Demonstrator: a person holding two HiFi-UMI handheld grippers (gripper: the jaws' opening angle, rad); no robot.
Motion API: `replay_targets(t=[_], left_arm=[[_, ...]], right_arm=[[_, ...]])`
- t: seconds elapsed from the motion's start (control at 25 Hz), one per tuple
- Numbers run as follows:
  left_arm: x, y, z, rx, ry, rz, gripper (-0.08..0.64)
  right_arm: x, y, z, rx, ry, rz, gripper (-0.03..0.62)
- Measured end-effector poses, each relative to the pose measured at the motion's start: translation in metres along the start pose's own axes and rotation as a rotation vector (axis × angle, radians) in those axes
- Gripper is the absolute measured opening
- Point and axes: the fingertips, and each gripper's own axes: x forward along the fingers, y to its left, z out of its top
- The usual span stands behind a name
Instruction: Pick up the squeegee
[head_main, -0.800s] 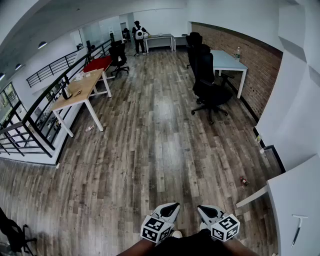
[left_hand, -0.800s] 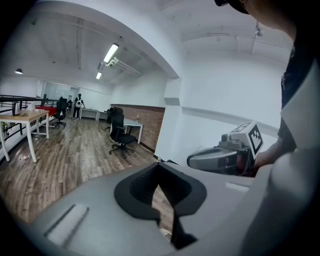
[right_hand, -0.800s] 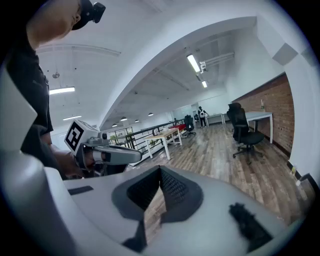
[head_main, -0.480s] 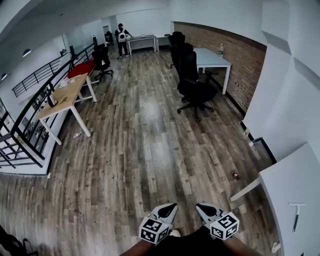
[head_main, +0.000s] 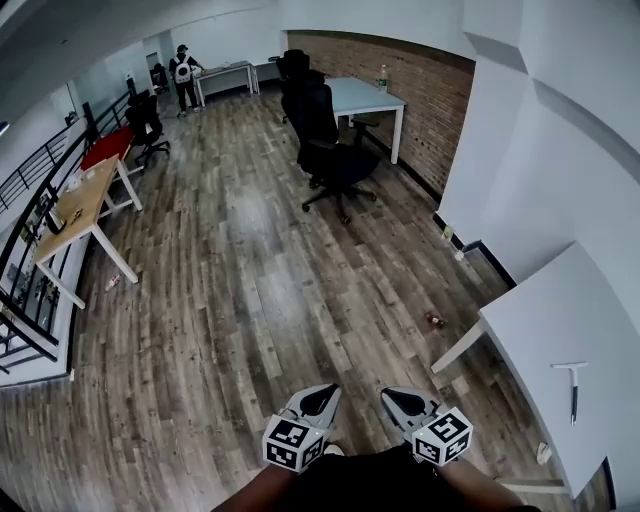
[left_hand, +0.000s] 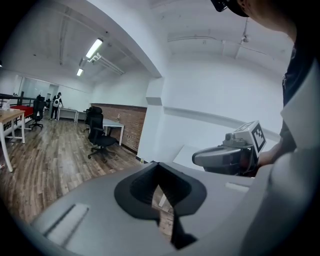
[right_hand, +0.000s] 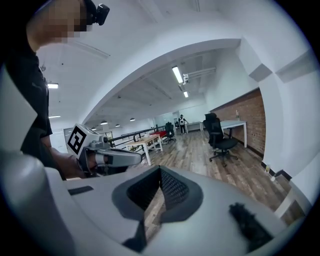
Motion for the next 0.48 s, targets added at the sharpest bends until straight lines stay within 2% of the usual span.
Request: replay_targets(t=[0.24, 0.48], left_arm=[[0.03, -0.043, 0.012, 0.026, -0.018, -0.066, 0.008], [0.059, -0.097, 0.007, 0.033, 0.021, -0.134, 0.008]], right_arm=[[-0.046, -0.03, -0.005, 0.011, -0.016, -0.084, 0.005], [-0.108, -0.051, -0.017, 0.054, -0.021, -0.159, 0.005]])
